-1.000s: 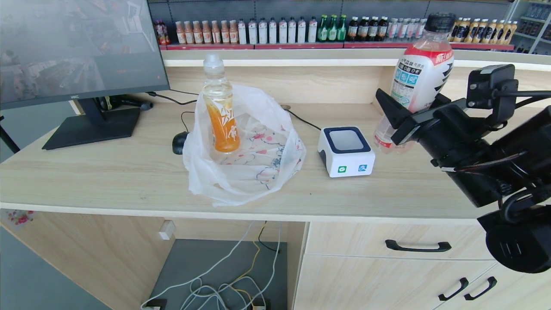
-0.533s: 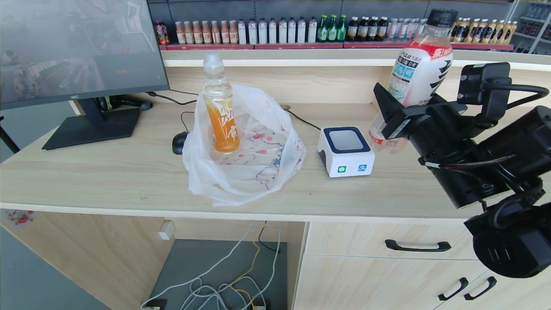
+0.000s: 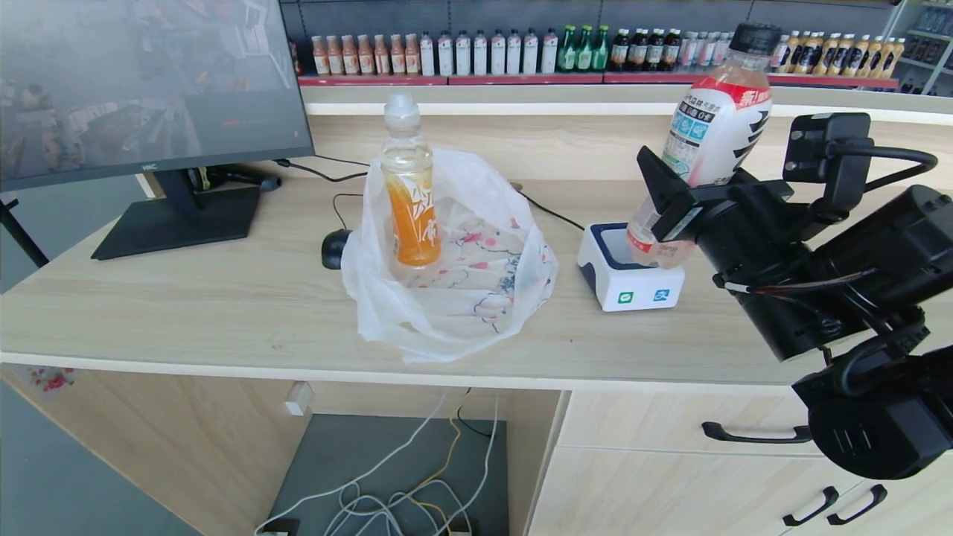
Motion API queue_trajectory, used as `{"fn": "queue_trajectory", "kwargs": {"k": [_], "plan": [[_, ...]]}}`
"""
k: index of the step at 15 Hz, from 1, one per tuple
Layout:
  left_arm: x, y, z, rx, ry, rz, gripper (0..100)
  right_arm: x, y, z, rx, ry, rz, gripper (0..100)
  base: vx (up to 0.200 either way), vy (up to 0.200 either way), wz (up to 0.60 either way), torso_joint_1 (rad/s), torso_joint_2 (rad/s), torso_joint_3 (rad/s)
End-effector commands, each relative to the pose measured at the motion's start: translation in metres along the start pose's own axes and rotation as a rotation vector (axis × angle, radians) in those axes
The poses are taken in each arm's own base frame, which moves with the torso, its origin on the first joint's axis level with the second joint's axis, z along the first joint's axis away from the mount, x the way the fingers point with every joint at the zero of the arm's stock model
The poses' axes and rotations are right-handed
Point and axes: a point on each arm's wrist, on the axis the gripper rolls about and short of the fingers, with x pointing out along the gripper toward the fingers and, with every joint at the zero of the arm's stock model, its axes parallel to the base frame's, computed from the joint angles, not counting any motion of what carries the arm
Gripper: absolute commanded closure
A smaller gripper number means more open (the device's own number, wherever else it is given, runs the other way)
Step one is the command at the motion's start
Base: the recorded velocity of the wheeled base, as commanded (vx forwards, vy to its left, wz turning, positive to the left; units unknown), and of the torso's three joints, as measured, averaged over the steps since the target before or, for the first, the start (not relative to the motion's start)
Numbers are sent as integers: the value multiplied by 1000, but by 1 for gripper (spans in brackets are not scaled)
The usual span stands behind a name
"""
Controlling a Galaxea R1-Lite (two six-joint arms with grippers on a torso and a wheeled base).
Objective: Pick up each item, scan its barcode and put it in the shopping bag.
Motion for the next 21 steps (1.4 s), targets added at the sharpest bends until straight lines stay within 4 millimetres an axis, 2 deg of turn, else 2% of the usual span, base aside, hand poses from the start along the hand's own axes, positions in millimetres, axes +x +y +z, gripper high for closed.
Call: {"fn": "queue_trajectory", "kwargs": {"k": [1, 7, 16, 18, 21], "plan": [[0, 0, 0, 0, -1, 1, 0, 1, 0, 1, -1, -5, -2, 100, 0, 200, 0, 2, -2, -2], [0, 0, 0, 4, -1, 0, 0, 0, -1, 2, 0, -5, -2, 100, 0, 200, 0, 1, 0, -1], [0, 0, 0, 3, -1, 1, 0, -4, 11, -2, 6, 13, 40, 100, 0, 0, 0, 0, 0, 0], [0, 0, 0, 3, -1, 1, 0, -4, 11, -12, -10, 39, 48, 100, 0, 0, 0, 0, 0, 0], [0, 0, 0, 3, -1, 1, 0, 9, 14, -12, -1, 76, 58, 100, 0, 0, 0, 0, 0, 0]]}}
